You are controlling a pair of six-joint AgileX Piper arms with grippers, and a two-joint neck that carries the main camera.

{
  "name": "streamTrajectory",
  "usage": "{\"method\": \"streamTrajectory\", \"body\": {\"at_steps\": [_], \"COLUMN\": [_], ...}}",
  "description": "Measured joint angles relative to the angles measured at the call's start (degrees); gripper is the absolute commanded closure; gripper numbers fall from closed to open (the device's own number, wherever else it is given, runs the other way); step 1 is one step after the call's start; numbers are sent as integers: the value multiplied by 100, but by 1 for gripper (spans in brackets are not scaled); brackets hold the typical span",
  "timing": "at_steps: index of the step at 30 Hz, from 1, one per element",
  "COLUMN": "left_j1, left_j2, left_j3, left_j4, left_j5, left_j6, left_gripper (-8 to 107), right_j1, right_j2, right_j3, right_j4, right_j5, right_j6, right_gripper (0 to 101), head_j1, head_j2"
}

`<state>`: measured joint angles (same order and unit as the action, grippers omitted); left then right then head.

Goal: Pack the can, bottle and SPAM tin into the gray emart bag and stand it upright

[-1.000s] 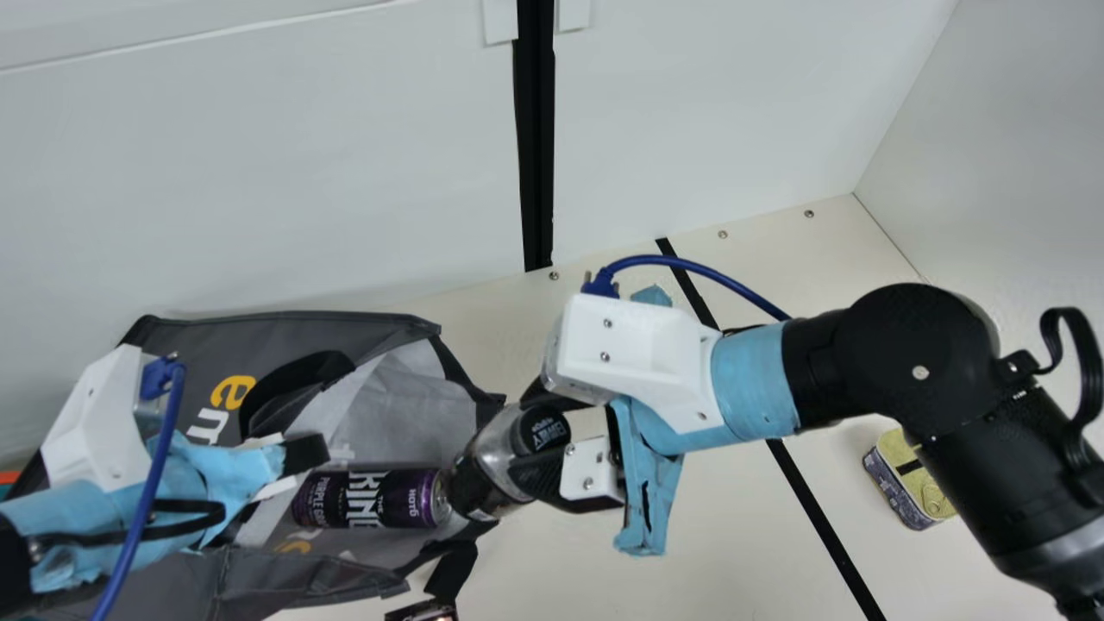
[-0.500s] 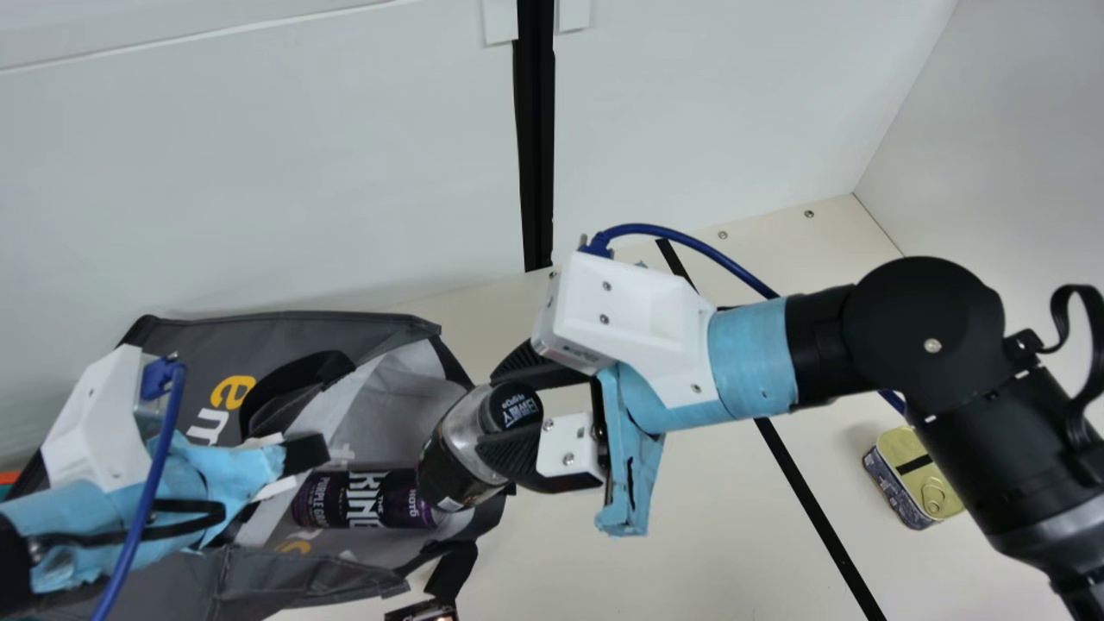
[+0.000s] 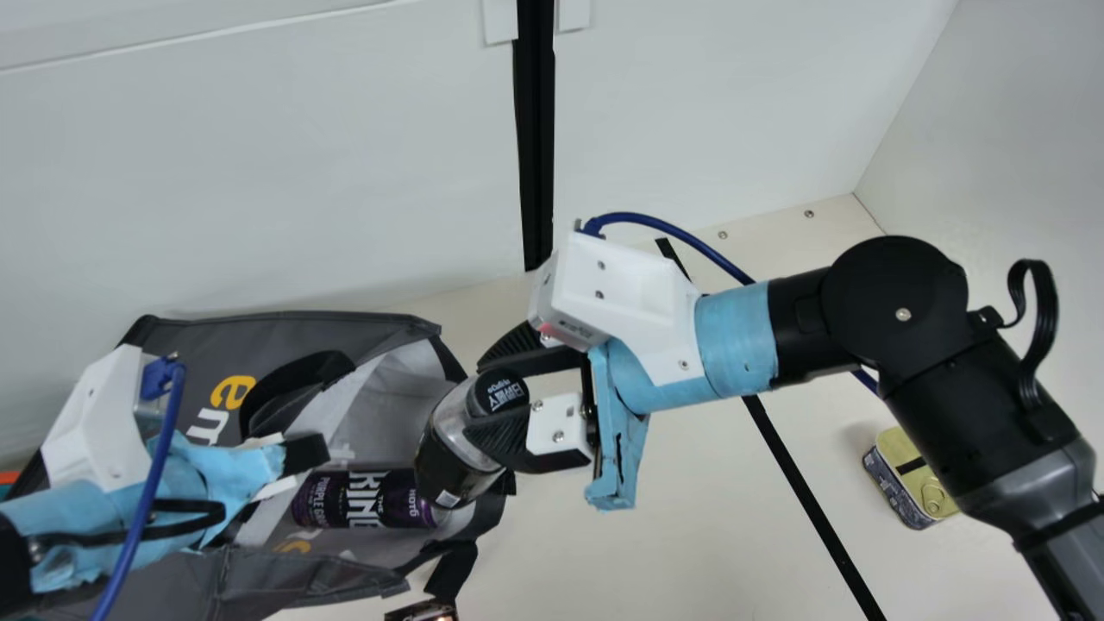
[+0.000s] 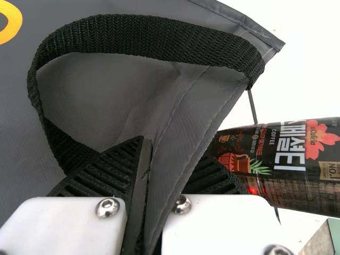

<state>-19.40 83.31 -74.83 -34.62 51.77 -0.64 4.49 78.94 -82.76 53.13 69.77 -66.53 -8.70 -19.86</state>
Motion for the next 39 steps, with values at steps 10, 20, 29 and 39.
{"method": "streamTrajectory", "body": {"at_steps": [10,20,29,39], "left_j1": [0,0,0,0], "left_j2": [0,0,0,0], "left_j3": [0,0,0,0], "left_j4": [0,0,0,0], "left_j5": [0,0,0,0], "left_j6": [0,0,0,0], "left_gripper": [107,107,107,107], "right_j1": [-144,-235,-190,-83], "right_j2": [303,581,762,980], "right_j3": [-69,-215,-270,-391], "right_j4": [250,429,504,570], "right_j5": [-6,5,5,16], "right_j6": [-225,-358,-389,-283], "right_gripper": [101,101,101,101], "head_j1": [0,0,0,0], "head_j2": [-9,0,-9,0]}}
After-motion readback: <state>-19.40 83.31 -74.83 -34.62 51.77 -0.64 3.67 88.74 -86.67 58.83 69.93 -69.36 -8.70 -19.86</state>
